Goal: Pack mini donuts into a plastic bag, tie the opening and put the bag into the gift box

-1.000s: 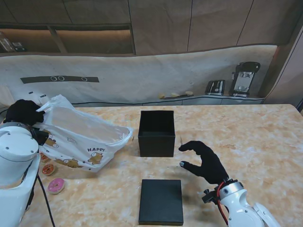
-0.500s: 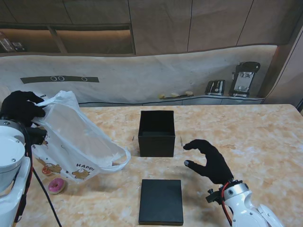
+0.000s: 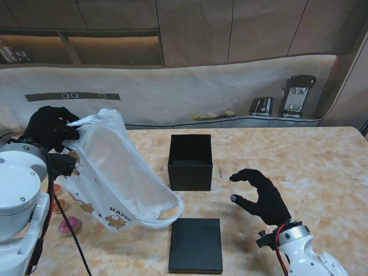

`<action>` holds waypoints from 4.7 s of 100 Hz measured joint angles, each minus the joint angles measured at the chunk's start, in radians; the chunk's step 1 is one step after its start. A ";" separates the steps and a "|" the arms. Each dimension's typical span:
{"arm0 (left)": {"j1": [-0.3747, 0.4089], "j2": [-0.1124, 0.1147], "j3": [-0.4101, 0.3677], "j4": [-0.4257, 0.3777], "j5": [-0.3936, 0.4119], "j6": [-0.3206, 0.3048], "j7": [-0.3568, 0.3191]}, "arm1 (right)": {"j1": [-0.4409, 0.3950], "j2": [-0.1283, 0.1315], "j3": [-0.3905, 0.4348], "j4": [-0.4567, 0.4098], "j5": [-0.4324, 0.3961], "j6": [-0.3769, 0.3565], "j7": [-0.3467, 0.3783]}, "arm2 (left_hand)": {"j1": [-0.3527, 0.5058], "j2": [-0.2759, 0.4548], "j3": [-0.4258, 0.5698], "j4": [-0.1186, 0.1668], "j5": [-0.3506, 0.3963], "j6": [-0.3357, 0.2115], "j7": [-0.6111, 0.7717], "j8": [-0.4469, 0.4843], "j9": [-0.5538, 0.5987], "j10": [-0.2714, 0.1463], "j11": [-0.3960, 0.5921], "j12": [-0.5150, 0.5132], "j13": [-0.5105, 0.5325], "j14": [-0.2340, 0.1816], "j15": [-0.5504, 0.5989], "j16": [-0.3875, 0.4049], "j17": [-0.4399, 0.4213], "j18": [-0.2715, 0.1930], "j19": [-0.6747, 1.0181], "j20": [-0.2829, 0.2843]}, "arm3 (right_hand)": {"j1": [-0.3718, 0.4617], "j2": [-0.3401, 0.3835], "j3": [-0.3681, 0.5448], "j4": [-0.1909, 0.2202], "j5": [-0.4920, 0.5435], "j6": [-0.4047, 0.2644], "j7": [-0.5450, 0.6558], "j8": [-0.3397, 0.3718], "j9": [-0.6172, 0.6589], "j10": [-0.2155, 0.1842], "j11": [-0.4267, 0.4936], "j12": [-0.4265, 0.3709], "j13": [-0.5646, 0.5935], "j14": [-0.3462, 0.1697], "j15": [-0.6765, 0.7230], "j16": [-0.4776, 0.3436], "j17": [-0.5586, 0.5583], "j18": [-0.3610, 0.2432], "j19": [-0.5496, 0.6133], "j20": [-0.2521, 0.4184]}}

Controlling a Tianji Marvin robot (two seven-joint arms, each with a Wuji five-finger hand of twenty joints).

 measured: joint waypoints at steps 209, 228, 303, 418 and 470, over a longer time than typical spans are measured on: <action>0.008 -0.030 0.169 -0.001 -0.130 -0.050 0.037 | -0.023 0.052 -0.075 -0.012 -0.138 -0.259 0.094 | 0.002 0.038 -0.045 0.011 -0.020 0.010 0.000 -0.013 -0.002 0.002 0.000 -0.002 0.000 0.000 -0.002 -0.001 0.000 0.002 -0.009 0.000 | 0.234 -0.303 0.077 -0.079 0.361 -0.196 0.415 -0.023 0.078 -0.067 0.038 0.059 -0.069 -0.084 0.064 -0.012 -0.073 -0.023 -0.341 0.124; 0.038 -0.021 0.128 -0.001 -0.115 -0.088 0.016 | -0.019 0.029 -0.067 -0.030 -0.148 -0.247 0.023 | 0.003 0.051 -0.063 0.012 -0.032 0.012 0.000 -0.015 -0.004 0.002 0.000 -0.003 -0.002 0.001 -0.003 -0.001 0.000 0.005 -0.010 0.000 | 0.231 -0.243 0.070 -0.129 0.361 -0.187 0.415 -0.024 0.108 -0.074 0.058 0.060 -0.048 -0.084 0.090 -0.012 -0.072 -0.023 -0.211 0.052; 0.351 -0.010 0.084 -0.004 -0.143 -0.337 0.083 | 0.029 0.008 0.109 -0.132 -0.155 -0.193 -0.011 | 0.119 0.168 -0.475 0.034 -0.044 0.022 -0.044 -0.110 -0.026 0.007 -0.048 -0.077 -0.079 0.033 -0.119 -0.040 -0.079 0.034 -0.103 -0.025 | 0.232 -0.192 0.076 -0.151 0.341 -0.116 0.420 0.057 0.108 -0.076 0.070 0.053 -0.014 -0.078 0.105 -0.012 -0.081 -0.023 -0.035 -0.032; 0.390 -0.007 0.344 0.170 0.006 -0.462 0.121 | 0.156 0.018 0.062 0.047 -0.168 -0.067 0.013 | 0.109 0.443 -0.884 0.053 -0.341 -0.051 -0.208 -0.091 -0.561 -0.022 0.049 -0.256 -0.618 0.066 -0.375 -0.043 -0.739 0.007 -0.507 0.188 | 0.219 -0.194 0.038 -0.163 0.346 -0.244 0.409 0.013 0.151 -0.076 0.040 0.053 0.012 -0.063 0.102 -0.012 -0.050 -0.015 0.011 -0.056; 0.451 0.026 0.240 0.160 0.092 -0.600 0.021 | 0.179 0.018 0.043 0.075 -0.160 -0.076 0.005 | 0.009 0.522 -1.205 0.063 -0.509 -0.104 -0.514 -0.200 -0.991 -0.047 -0.204 -0.485 -1.018 -0.009 -0.777 -0.262 -1.075 -0.045 -1.110 0.003 | 0.220 -0.194 0.038 -0.163 0.346 -0.244 0.409 0.012 0.162 -0.076 0.038 0.054 0.022 -0.062 0.099 -0.012 -0.041 -0.015 0.013 -0.056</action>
